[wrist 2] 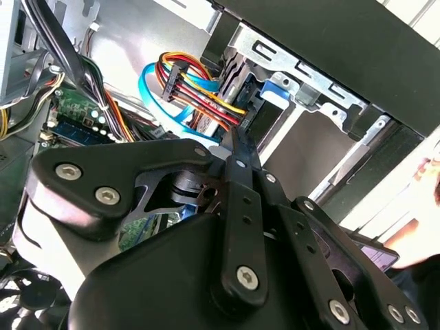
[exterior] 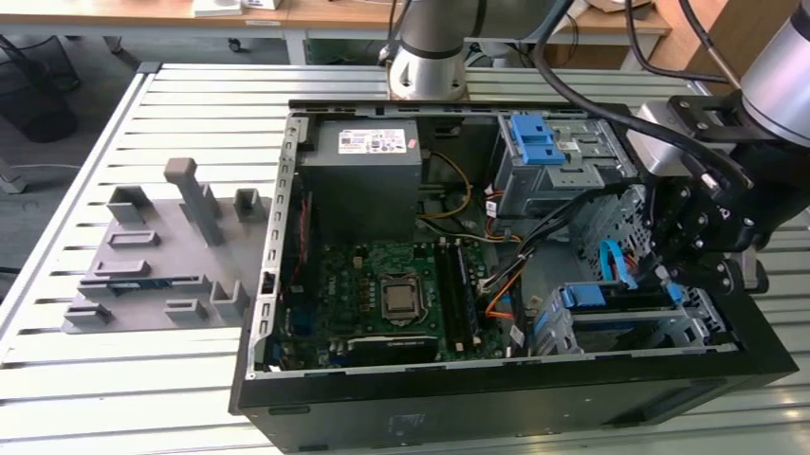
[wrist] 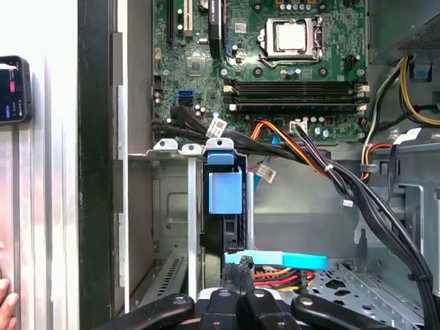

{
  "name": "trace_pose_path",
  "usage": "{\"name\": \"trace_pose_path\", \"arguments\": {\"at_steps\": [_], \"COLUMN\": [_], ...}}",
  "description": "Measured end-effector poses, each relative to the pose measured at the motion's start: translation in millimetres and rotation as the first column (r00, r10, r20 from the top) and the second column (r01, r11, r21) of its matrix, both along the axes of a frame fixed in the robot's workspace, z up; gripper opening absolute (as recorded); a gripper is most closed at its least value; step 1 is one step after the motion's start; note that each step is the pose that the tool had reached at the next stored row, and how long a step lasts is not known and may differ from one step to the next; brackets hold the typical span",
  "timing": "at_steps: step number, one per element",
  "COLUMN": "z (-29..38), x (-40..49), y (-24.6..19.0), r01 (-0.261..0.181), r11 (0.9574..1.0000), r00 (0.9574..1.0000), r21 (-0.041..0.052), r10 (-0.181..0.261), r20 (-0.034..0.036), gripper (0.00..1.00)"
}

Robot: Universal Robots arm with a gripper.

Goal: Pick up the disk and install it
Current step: 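Insert the second disk wire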

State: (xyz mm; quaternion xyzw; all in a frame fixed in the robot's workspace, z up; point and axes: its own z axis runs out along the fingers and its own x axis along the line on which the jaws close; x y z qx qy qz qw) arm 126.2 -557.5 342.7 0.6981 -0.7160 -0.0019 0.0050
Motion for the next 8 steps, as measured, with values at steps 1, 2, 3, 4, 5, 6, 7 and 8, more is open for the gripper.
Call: {"name": "trace_pose_path", "arguments": {"at_steps": [1,2,3,4,5,6,7,8], "z": [0.8,1.0,1.0,1.0,1.2,1.3,1.3,1.3], "x": [0.0,0.0,0.0,0.0,0.0,0.0,0.0,0.0], "y": [0.0,0.0,0.0,0.0,0.0,0.0,0.0,0.0], "r01": [0.000,0.000,0.000,0.000,0.000,0.000,0.000,0.000], "r11": [1.0000,1.0000,1.0000,1.0000,1.0000,1.0000,1.0000,1.0000], "r00": [1.0000,1.0000,1.0000,1.0000,1.0000,1.0000,1.0000,1.0000], "r21": [0.0000,0.0003,0.0004,0.0005,0.0002,0.0002,0.0001,0.0001], "r10": [0.000,0.000,0.000,0.000,0.000,0.000,0.000,0.000], "r20": [0.0000,0.0000,0.0000,0.0000,0.0000,0.0000,0.0000,0.0000], "gripper": [0.11,0.11,0.11,0.11,0.11,0.11,0.11,0.11]}}
